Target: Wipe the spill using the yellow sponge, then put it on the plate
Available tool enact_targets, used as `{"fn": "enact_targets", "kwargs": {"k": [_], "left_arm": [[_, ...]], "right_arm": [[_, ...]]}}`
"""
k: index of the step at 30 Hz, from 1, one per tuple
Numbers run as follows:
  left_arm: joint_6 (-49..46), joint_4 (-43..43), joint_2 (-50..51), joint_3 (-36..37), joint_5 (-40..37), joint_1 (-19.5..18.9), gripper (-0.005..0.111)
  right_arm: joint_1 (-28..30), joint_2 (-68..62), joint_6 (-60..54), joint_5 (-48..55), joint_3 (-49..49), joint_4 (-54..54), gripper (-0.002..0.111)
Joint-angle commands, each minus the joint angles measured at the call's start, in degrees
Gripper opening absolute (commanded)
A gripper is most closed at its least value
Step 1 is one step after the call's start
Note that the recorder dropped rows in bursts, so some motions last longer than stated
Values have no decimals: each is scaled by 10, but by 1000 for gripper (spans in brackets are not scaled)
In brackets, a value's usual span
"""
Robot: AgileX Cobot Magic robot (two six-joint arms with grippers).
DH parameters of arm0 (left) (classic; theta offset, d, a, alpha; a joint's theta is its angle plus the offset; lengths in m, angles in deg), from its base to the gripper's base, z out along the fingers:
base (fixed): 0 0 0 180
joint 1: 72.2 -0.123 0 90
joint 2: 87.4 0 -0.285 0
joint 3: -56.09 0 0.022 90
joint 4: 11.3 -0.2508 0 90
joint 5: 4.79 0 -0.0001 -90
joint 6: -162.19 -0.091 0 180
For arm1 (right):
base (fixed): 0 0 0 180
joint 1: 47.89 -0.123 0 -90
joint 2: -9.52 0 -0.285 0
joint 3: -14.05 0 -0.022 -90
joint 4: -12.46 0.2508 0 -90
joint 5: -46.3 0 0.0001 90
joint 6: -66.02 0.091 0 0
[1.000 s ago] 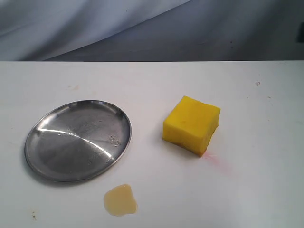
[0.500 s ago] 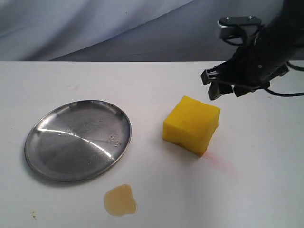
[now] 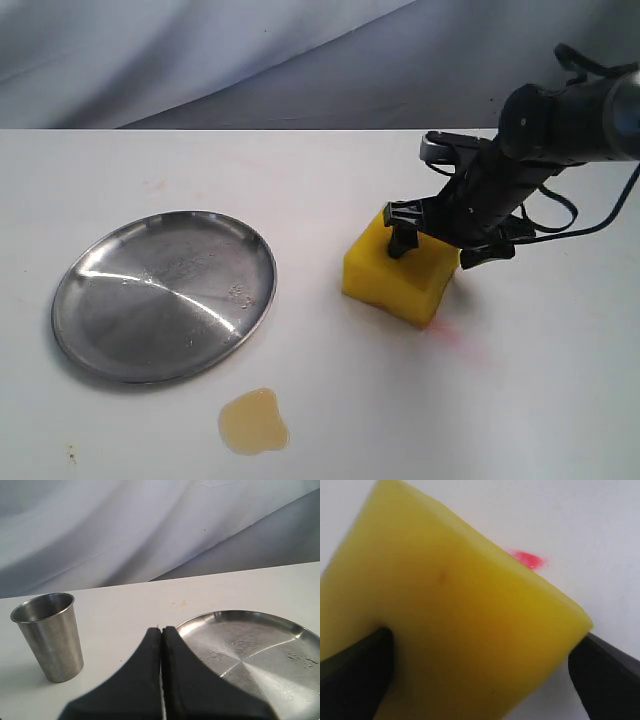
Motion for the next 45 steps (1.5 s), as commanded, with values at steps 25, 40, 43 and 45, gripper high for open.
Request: {"fn": "enact_targets", "kwargs": {"k": [25,40,43,45], "left_arm": [[0,1,-2,3,4,3,0],[0,1,-2,3,4,3,0],[0,1,-2,3,4,3,0],[0,1,-2,3,4,3,0]], "right_arm": [[-167,199,-155,146,-68,19,0],[-356,81,-147,148,10,111,0],[-372,44,-147,157,41,110,0],[-377,25,-149,161,56,106,0]]}}
